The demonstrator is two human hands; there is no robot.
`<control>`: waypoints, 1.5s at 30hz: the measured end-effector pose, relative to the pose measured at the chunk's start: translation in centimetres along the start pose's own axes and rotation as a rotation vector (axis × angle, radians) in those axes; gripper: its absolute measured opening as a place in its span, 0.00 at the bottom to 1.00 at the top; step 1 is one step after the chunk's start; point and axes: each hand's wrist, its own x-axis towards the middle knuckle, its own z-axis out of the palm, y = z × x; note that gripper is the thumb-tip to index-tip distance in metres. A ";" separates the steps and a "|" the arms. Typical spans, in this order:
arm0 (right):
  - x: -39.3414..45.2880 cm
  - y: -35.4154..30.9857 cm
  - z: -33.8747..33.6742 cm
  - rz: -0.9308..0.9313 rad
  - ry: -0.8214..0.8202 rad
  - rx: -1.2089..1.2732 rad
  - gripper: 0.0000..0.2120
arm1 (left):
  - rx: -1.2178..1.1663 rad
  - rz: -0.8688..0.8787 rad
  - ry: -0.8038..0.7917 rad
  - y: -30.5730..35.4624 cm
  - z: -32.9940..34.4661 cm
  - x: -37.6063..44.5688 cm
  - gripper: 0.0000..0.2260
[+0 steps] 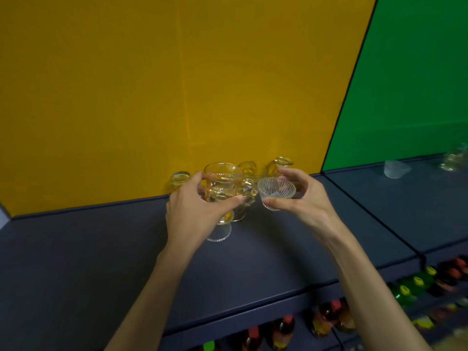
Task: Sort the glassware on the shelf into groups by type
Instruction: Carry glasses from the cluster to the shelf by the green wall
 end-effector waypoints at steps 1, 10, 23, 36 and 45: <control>-0.4 0.0 -0.8 -0.003 0.021 -0.014 0.35 | -0.009 0.018 -0.015 0.5 0.6 -0.2 0.28; -3.9 1.7 -11.5 0.058 0.228 -0.131 0.40 | -0.102 0.149 -0.185 7.6 8.6 -2.8 0.27; -11.5 7.2 -34.8 0.148 0.445 -0.129 0.35 | -0.240 0.195 -0.320 23.2 25.9 -13.1 0.22; -12.8 12.6 -52.4 0.118 0.502 -0.184 0.30 | -0.210 0.188 -0.304 34.4 42.2 -17.3 0.23; -7.0 18.7 -62.8 0.155 0.564 -0.249 0.35 | -0.186 0.180 -0.293 38.1 54.4 -14.1 0.26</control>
